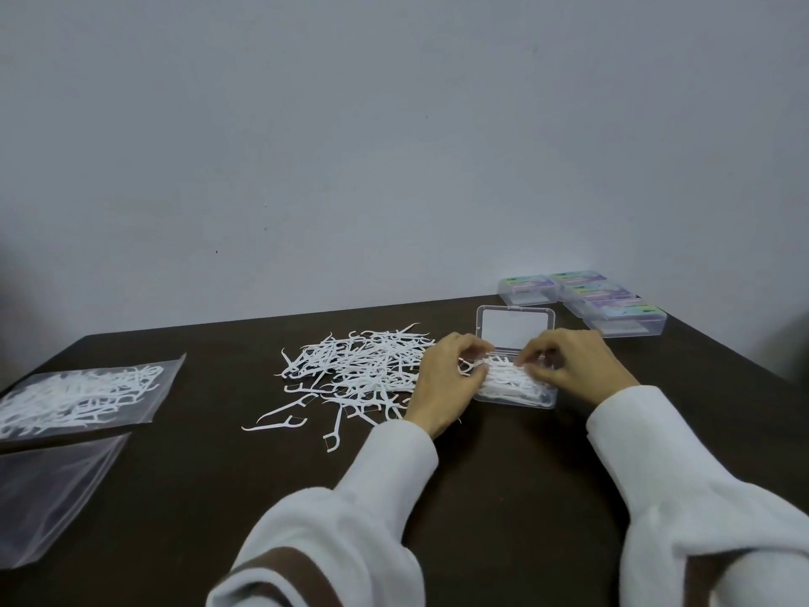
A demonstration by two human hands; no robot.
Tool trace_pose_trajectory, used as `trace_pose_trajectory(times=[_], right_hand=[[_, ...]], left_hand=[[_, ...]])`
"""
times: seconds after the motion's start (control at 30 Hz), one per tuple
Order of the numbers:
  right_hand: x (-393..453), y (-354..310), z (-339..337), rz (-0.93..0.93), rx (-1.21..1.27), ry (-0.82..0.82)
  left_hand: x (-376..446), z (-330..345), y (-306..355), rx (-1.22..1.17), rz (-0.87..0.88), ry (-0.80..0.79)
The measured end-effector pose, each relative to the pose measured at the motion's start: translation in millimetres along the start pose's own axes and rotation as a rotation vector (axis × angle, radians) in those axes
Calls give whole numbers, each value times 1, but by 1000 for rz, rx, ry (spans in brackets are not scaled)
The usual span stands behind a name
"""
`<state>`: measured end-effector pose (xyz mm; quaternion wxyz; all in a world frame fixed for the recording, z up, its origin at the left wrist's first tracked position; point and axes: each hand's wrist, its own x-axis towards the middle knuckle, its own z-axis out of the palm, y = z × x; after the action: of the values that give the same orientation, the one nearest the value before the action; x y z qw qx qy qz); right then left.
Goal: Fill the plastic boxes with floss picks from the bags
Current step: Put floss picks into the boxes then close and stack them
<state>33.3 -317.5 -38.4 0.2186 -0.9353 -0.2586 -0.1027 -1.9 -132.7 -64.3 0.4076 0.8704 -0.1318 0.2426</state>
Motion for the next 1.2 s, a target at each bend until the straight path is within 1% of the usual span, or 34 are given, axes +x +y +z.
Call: trace_pose_trajectory(times=[0.17, 0.3, 0.37, 0.5, 0.63, 0.67, 0.73, 0.83, 0.9, 1.0, 1.1, 1.2], right_hand=[[0, 0, 1, 20, -21, -8], [1, -1, 1, 20, -39, -5], [2, -1, 2, 14, -51, -11], [1, 0, 1, -4, -25, 19], [2, 0, 1, 21, -73, -22], [2, 0, 1, 25, -69, -15], [1, 0, 1, 20, -45, 11], [1, -1, 2, -11, -19, -2], [1, -1, 2, -18, -3, -16], [0, 0, 0, -11, -8, -15], [-1, 0, -2, -26, 23, -11], [-1, -1, -2, -51, 39, -37]], left_hand=[[-1, 1, 1, -86, -26, 4], [0, 2, 3, -228, -109, -16], [0, 2, 3, -259, -133, -16], [-1, 1, 5, -235, -131, 21], [0, 0, 0, -41, -43, 58], [0, 0, -1, -43, -47, 50], [-1, 1, 1, -127, -88, 39], [0, 3, 4, -203, -119, 74], [0, 2, 4, -201, -115, 98], [0, 1, 1, -97, -94, 96], [1, 3, -1, -64, -90, 99], [0, 4, 0, 28, -84, 102]])
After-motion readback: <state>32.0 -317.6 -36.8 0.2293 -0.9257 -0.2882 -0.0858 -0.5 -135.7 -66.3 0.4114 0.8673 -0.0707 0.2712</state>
